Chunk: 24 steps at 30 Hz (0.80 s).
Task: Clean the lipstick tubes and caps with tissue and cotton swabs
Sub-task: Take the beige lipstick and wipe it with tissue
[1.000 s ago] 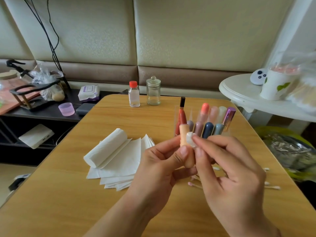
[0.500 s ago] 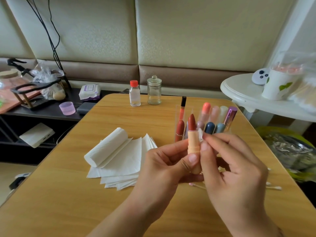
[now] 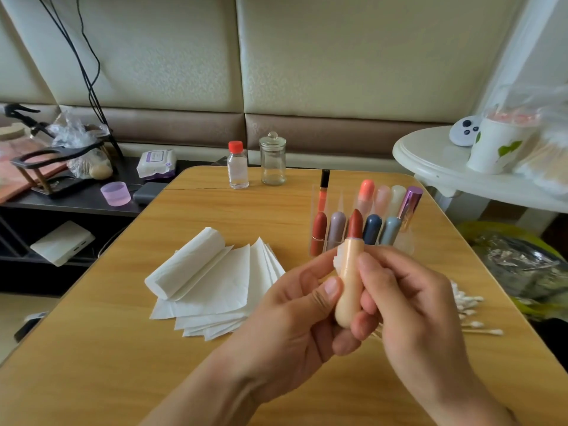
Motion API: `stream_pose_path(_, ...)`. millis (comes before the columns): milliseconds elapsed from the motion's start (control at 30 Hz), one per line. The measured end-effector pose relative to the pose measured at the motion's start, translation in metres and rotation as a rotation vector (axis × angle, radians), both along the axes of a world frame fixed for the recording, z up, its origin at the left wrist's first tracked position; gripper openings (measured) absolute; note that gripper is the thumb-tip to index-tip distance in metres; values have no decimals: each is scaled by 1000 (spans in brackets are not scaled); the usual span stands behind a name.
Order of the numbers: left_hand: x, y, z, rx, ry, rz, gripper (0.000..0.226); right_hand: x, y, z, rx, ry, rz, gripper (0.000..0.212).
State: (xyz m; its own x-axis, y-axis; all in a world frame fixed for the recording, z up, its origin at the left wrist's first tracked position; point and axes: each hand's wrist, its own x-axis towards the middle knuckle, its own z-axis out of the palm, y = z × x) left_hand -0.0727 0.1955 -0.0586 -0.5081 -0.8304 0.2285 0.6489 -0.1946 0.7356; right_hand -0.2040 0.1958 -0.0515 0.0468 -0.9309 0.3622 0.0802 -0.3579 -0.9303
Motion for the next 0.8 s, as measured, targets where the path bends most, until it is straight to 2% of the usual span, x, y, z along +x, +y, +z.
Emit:
stream_pose_path(167,1,2,2,48,25,-62,29,-7,-1,8,231,-124,276,18)
stream_pose_path(300,4,-1,-1,47,-69,27,34,-11,-9,4,230,-114,348,29)
stream_pose_path(433,5,-3,-2,-22,-195,152,27,-8,-12,-1,113,53,172,29)
stream_pose_path(533,4,-4,-5,2,-217,209,30,-5,-13,-10,3,219,-13,31)
stream_pose_path(667,3,-9,-8,119,-70,272,39,-9,-13,-15,-297,499,-350,49)
stream_pose_path(800,0,-9,-10,228,76,280,42,-6,-13,-19,-498,788,-482,48)
